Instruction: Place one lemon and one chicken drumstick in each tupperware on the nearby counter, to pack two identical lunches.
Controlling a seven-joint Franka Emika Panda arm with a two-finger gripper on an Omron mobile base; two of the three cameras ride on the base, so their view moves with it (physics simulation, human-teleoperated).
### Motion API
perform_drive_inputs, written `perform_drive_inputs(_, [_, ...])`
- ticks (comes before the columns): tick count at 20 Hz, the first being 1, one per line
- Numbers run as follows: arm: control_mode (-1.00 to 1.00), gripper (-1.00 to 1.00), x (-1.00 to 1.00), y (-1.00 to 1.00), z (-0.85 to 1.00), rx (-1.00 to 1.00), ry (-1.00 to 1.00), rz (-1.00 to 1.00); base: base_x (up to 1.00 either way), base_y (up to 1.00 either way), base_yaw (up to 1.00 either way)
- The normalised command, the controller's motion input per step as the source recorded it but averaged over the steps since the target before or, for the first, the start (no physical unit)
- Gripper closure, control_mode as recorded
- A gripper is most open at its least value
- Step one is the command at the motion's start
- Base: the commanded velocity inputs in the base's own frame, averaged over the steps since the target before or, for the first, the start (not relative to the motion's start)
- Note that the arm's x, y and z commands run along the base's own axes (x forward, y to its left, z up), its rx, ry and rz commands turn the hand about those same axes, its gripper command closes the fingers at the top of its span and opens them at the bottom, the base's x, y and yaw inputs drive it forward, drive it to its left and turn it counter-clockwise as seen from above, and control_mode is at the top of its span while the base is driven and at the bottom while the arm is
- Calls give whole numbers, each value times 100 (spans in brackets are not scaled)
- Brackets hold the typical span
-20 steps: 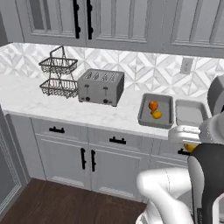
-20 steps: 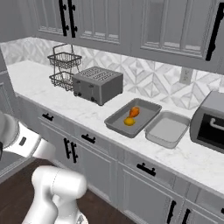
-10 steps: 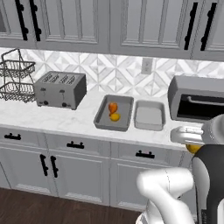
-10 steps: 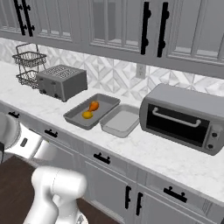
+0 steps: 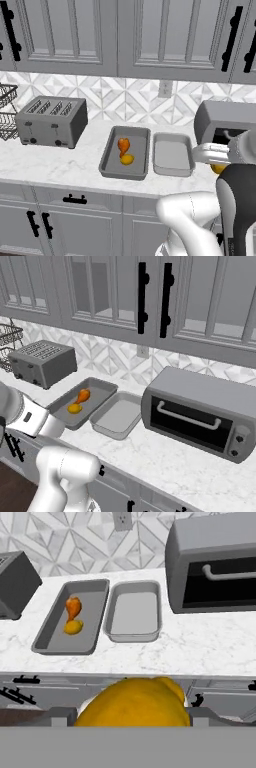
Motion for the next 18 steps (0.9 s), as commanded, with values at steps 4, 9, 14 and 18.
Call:
perform_drive_inputs(4, [100,100,0,0,0,0,0,0,94,7,-13])
perform_drive_inputs(9, [-100,100,76,0,-42,0,0,-7,0,0,0])
perform_drive_inputs(14, [-100,100,100,-29,-45,0,0,-6,0,0,0])
perform_drive_inputs(18, [-100,100,96,-37,-63,0,0,-1,0,0,0])
